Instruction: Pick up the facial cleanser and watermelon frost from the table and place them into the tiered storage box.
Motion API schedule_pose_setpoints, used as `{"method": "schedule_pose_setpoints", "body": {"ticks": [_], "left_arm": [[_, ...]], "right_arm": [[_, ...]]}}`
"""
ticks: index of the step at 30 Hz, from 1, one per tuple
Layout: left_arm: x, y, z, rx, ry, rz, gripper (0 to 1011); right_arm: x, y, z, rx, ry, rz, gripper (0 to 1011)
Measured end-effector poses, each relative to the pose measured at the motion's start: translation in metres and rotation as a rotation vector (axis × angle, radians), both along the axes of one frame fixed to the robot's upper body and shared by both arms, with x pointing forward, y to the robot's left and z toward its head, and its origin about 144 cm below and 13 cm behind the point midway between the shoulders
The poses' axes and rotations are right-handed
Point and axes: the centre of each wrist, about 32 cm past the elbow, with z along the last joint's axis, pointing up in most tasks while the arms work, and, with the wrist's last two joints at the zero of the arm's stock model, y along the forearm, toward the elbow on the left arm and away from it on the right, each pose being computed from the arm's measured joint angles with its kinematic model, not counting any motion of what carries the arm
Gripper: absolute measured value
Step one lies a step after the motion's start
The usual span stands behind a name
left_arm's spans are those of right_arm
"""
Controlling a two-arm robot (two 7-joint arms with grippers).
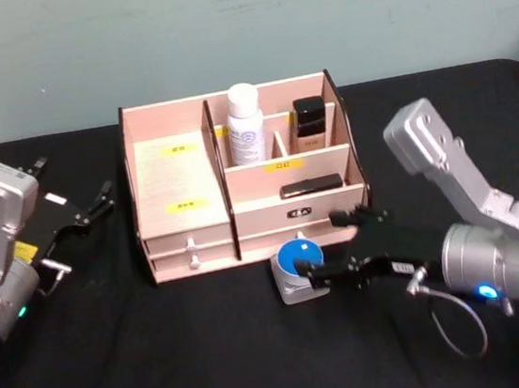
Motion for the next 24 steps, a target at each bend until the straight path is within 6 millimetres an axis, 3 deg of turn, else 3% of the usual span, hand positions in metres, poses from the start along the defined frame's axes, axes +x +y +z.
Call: {"method": "schedule_pose_setpoints", "body": {"ticks": [9,24], "left_arm": [[0.0,0.0,0.0,0.0,0.0,0.0,1010],[0.0,0.0,0.0,0.0,0.0,0.0,1010]], "right_arm": [[-0.003,-0.001,-0.021,-0.074,0.048,-0.019,1002],[0.01,0.011,-0.028,-0.104,0.018,0.018,1002]]}}
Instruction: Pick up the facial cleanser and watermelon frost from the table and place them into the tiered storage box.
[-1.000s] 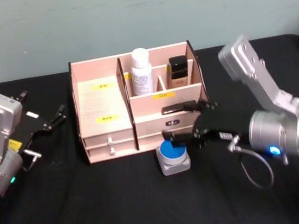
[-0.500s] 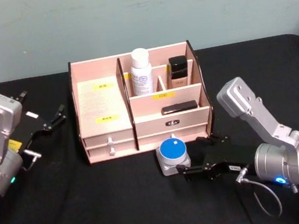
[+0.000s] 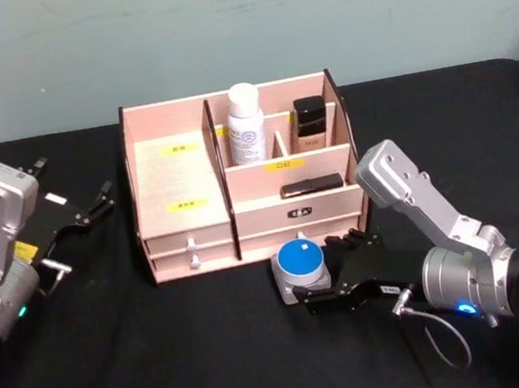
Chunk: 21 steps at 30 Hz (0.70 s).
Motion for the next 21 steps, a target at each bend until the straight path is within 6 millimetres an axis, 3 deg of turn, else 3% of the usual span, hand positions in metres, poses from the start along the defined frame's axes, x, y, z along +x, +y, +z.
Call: {"method": "schedule_pose_setpoints", "body": {"ticks": [21], "left_arm": [[0.0,0.0,0.0,0.0,0.0,0.0,1010]], "right_arm": [[0.013,0.011,-0.009,-0.011,-0.026,0.021,1002]]}}
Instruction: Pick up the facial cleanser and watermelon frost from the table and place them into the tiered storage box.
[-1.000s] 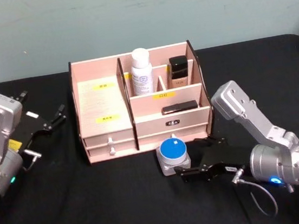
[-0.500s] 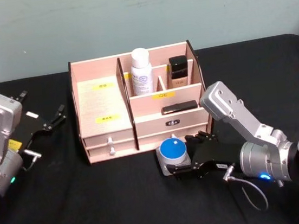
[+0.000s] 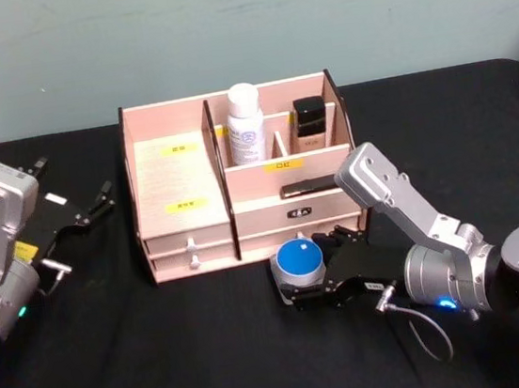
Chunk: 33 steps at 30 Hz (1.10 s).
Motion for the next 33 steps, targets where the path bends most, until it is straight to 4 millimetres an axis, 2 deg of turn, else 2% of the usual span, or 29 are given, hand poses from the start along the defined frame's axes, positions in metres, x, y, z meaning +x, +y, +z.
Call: {"method": "schedule_pose_setpoints", "body": {"ticks": [33], "left_arm": [[0.0,0.0,0.0,0.0,0.0,0.0,1010]], "right_arm": [[0.0027,0.0056,-0.004,-0.03,-0.032,-0.009,1002]]}}
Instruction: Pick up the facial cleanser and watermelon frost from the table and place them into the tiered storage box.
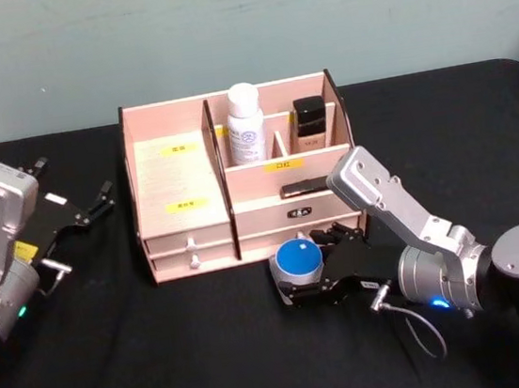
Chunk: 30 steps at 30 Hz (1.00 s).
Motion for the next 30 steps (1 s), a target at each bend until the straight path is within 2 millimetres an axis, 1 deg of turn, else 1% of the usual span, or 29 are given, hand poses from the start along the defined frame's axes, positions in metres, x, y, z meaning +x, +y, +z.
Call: {"method": "schedule_pose_setpoints", "body": {"ticks": [13,14,15,18,19,22,23,25,30], "left_arm": [[0.0,0.0,0.0,0.0,0.0,0.0,1010],[0.0,0.0,0.0,0.0,0.0,0.0,1010],[0.0,0.0,0.0,0.0,0.0,0.0,1010],[0.0,0.0,0.0,0.0,0.0,0.0,1010],[0.0,0.0,0.0,0.0,0.0,0.0,1010],[0.0,0.0,0.0,0.0,0.0,0.0,1010],[0.0,0.0,0.0,0.0,0.0,0.0,1010],[0.0,0.0,0.0,0.0,0.0,0.0,1010],[0.0,0.0,0.0,0.0,0.0,0.0,1009]], "right_arm": [[-0.0001,0.0002,-0.0004,-0.005,0.0,-0.001,1004],[-0.0001,0.0001,-0.0004,-0.005,0.0,-0.001,969],[-0.0001,0.0001,-0.0004,-0.004,0.0,-0.002,969],[-0.0001,0.0,-0.0004,-0.004,0.001,-0.002,916],[-0.0001,0.0,-0.0004,-0.004,0.001,-0.002,869],[-0.0001,-0.0001,-0.0003,-0.004,0.001,-0.002,820],[-0.0001,-0.0001,-0.0003,-0.004,0.001,-0.002,765],[-0.0002,-0.0001,-0.0002,-0.004,0.001,-0.002,726],[-0.0002,-0.0001,-0.0001,-0.003,0.001,-0.001,719]]}}
